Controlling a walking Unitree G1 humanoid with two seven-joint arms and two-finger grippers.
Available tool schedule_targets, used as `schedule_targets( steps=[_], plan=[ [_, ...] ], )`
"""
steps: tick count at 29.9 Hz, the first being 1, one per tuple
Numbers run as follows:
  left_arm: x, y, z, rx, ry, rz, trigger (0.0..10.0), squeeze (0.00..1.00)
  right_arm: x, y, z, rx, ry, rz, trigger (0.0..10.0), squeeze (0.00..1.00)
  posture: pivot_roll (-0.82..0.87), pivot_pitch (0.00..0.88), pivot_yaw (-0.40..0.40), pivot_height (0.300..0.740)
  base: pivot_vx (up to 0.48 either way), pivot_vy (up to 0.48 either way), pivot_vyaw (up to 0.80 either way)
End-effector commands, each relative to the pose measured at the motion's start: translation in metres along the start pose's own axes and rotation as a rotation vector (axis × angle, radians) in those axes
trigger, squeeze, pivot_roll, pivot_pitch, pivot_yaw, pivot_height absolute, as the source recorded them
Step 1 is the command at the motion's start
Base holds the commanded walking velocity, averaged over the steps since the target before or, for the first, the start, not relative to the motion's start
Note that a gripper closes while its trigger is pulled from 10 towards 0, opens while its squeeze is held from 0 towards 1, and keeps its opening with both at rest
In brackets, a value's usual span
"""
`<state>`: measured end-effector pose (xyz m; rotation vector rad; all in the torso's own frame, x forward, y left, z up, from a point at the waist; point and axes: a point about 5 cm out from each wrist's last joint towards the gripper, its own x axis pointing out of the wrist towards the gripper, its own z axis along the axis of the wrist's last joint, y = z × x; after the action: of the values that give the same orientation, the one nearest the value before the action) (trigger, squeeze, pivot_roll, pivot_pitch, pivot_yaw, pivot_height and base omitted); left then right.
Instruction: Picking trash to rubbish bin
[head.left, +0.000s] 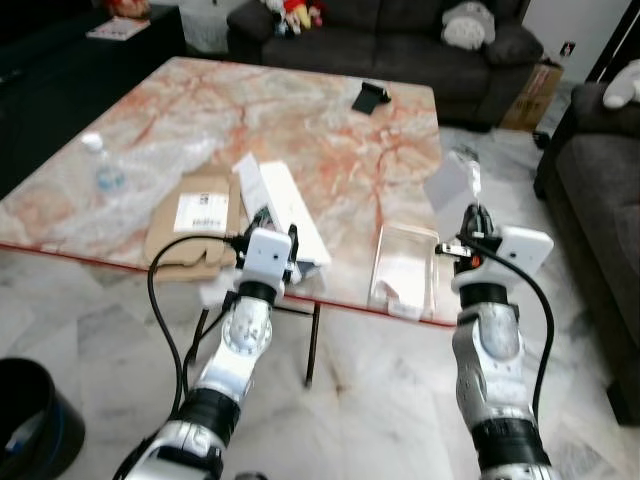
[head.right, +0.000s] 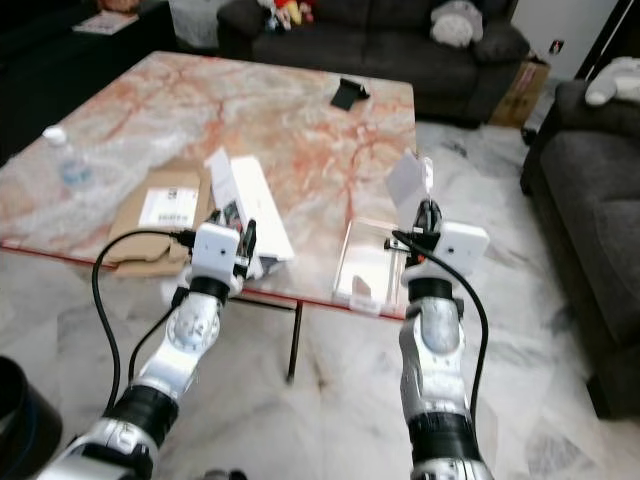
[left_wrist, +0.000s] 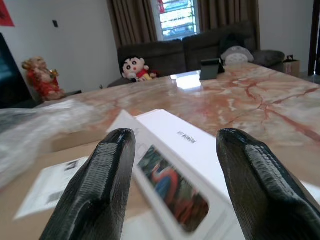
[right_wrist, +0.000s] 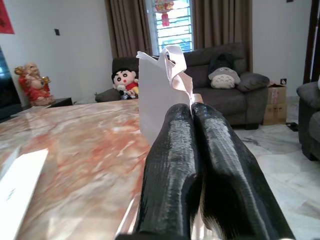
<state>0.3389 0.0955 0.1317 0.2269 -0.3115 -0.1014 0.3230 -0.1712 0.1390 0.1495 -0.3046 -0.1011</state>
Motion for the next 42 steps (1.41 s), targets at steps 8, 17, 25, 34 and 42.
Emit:
schedule_targets(
  steps=[8, 17, 25, 34, 42],
  plan=[
    [-0.002, -0.004, 0.001, -0.007, -0.01, -0.02, 10.0, 0.0, 0.001, -0.005, 0.003, -0.01, -0.017, -0.021, 10.0, 0.0, 0.04, 0.0, -0.07, 0.74, -0.263, 0.0, 0.0],
    [-0.003, -0.005, -0.001, -0.006, -0.002, -0.024, 10.0, 0.0, 0.0, -0.011, 0.0, -0.01, -0.006, -0.041, 10.0, 0.0, 0.04, 0.0, -0.071, 0.74, -0.263, 0.0, 0.0],
    [-0.008, -0.002, -0.011, 0.001, 0.045, -0.022, 10.0, 0.0, -0.008, -0.023, -0.016, -0.016, 0.084, -0.029, 10.0, 0.0, 0.04, 0.0, -0.079, 0.74, -0.263, 0.0, 0.0],
    [-0.049, 0.001, -0.073, 0.074, 0.36, -0.077, 10.0, 0.0, -0.049, -0.076, -0.075, -0.087, 0.441, -0.117, 10.0, 0.0, 0.04, 0.0, -0.089, 0.74, -0.057, 0.0, 0.0],
    [-0.123, 0.012, -0.134, 0.041, 0.806, -0.103, 10.0, 0.0, -0.133, -0.118, -0.123, -0.091, 0.847, -0.221, 10.0, 0.0, 0.04, 0.0, -0.093, 0.74, 0.0, 0.0, 0.0]
  ],
)
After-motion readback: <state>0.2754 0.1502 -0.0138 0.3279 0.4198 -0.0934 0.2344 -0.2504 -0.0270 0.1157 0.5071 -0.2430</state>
